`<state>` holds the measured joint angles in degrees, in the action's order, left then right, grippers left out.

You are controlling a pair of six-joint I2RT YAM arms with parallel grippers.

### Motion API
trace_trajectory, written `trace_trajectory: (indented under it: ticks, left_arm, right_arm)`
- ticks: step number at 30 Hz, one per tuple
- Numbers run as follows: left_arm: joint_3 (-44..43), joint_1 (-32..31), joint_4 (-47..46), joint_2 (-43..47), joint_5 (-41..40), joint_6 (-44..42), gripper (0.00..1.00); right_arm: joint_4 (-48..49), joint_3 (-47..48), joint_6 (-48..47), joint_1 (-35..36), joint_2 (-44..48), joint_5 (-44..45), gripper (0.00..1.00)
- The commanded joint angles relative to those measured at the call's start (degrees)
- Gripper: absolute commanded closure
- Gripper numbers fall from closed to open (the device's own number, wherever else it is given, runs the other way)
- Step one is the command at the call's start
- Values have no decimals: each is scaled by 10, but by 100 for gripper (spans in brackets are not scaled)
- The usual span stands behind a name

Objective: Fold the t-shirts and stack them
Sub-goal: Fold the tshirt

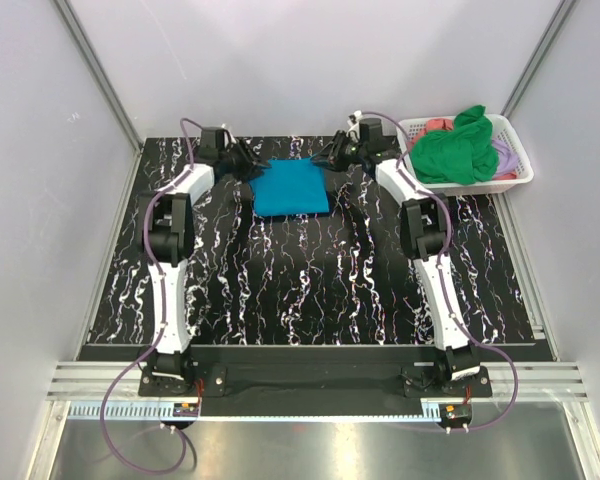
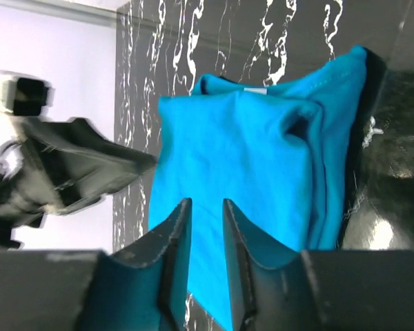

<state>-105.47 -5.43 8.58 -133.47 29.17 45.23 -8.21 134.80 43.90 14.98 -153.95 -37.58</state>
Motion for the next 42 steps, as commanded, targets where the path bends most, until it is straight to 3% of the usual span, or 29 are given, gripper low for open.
trace_trajectory:
  ticks: [1,6,12,18,23,26,31,37,42]
  left_arm:
    - [-12,13,-35,-51,-2,-10,56]
    - [-44,18,-30,-80,-9,-12,56]
    - [-76,23,8,-63,-3,-29,56]
    - [-143,24,129,9,-35,-80,54]
    - [-79,-12,174,68,-64,-119,55]
    - [-36,-27,195,89,-98,-141,59]
    - [24,-34,210,100,-169,-174,62]
    - [81,-34,210,84,-208,-194,62]
    - [22,-26,257,93,-244,-202,62]
  right_arm:
    - [76,-10,35,4,-36,21,67]
    - [134,24,103,-2,-95,43,63]
    - [150,6,126,-5,-79,56,60]
    - [123,-39,127,-5,26,38,54]
    - [79,-152,103,-5,145,6,55]
    - [4,-226,22,-6,239,23,57]
    - [-75,-323,-31,-12,369,57,59]
    - [-123,-323,-59,-14,416,84,59]
    - [-167,-299,-84,-14,429,89,59]
